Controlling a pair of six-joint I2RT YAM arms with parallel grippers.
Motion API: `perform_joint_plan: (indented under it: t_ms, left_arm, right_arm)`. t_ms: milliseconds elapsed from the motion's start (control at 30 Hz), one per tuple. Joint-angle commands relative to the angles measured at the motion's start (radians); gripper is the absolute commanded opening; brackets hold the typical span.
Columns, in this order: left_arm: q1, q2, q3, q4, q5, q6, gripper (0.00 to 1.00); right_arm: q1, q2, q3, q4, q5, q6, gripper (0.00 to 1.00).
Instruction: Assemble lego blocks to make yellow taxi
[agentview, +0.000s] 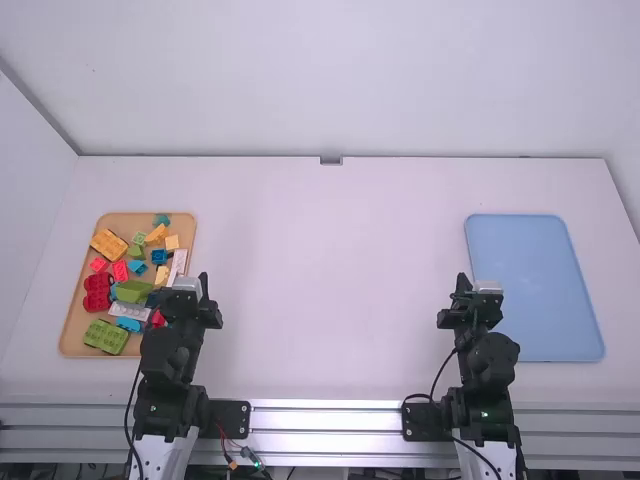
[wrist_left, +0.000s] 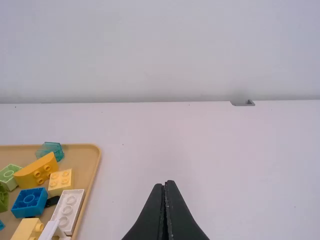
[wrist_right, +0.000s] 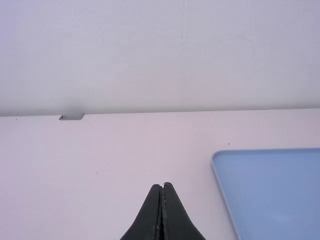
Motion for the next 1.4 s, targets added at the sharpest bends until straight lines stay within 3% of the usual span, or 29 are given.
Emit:
perform_joint_plan:
  t_ms: [0, 333, 767, 1167, 1367]
  left_arm:
    - [0.0, 0.0, 0.0, 0.0, 0.0, 0.0, 0.0]
    - [-0.001, 0.037, 0.032, -0.004, -0.008, -0.001, 0.05]
    - [-0.003, 0.214, 0.192, -0.045, -0.039, 0.0, 0.19]
    - [0.139, 0.537, 0.514, -0.211, -0.048, -0.12, 0.43]
    - [0.249, 0.804, 0.76, -0.345, -0.053, -0.181, 0.56]
  right_arm:
    - [0.0, 0.0, 0.0, 0.0, -0.003, -0.001, 0.0]
    - [0.001, 0.033, 0.03, -0.003, -0.002, -0.007, 0.05]
    - [0.004, 0.199, 0.15, 0.003, -0.008, -0.025, 0.19]
    - [0.01, 0.465, 0.335, 0.014, -0.109, -0.054, 0.43]
    - [0.031, 0.61, 0.44, 0.035, -0.15, -0.071, 0.56]
